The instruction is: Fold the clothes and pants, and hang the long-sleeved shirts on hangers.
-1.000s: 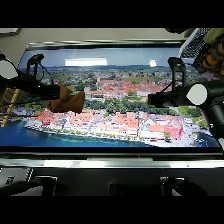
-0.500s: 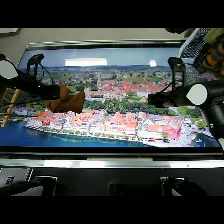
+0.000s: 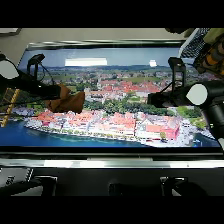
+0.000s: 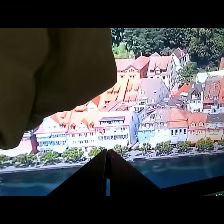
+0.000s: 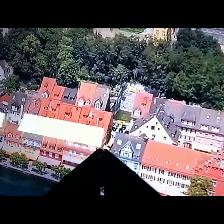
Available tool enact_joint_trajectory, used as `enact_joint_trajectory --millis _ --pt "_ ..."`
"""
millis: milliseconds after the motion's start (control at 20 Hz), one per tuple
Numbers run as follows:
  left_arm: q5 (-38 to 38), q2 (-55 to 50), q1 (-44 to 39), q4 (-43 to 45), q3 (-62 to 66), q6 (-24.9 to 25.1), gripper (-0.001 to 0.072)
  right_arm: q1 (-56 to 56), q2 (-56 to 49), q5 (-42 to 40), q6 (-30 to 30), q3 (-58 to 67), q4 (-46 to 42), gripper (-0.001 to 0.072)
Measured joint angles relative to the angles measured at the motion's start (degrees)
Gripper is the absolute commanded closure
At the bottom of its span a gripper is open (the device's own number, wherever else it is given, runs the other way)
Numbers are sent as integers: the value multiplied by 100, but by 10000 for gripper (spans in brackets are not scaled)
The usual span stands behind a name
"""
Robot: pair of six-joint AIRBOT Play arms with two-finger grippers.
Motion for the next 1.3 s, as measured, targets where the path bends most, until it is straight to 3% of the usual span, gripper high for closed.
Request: enact_joint_trajectory --millis 50,100,150,400,700,800,900,950,1050,1300 --pt "24 -2 0 17 0 0 642 0 0 0 26 0 20 679" --pt "26 -9 0 52 0 11 342 0 0 0 42 0 31 679" --pt "39 -22 -2 92 0 15 -13 0 0 2 44 0 33 679" --pt "219 -133 70 1180 0 -356 -13 0 0 17 85 0 57 679" --pt "1370 -868 437 1823 0 -697 -13 0 0 127 85 0 59 677" --pt "1661 -1241 474 1858 0 -748 27 0 0 136 85 0 61 676" --pt "1827 -1541 496 1829 0 -841 509 0 0 151 109 0 63 676" --pt "1886 -1641 503 1746 0 -859 688 0 0 151 133 0 63 676" --pt "1943 -1731 507 1543 9 -872 692 0 0 151 149 0 66 617" --pt "1637 -1611 376 271 317 -389 693 2 0 398 328 2 -297 615"
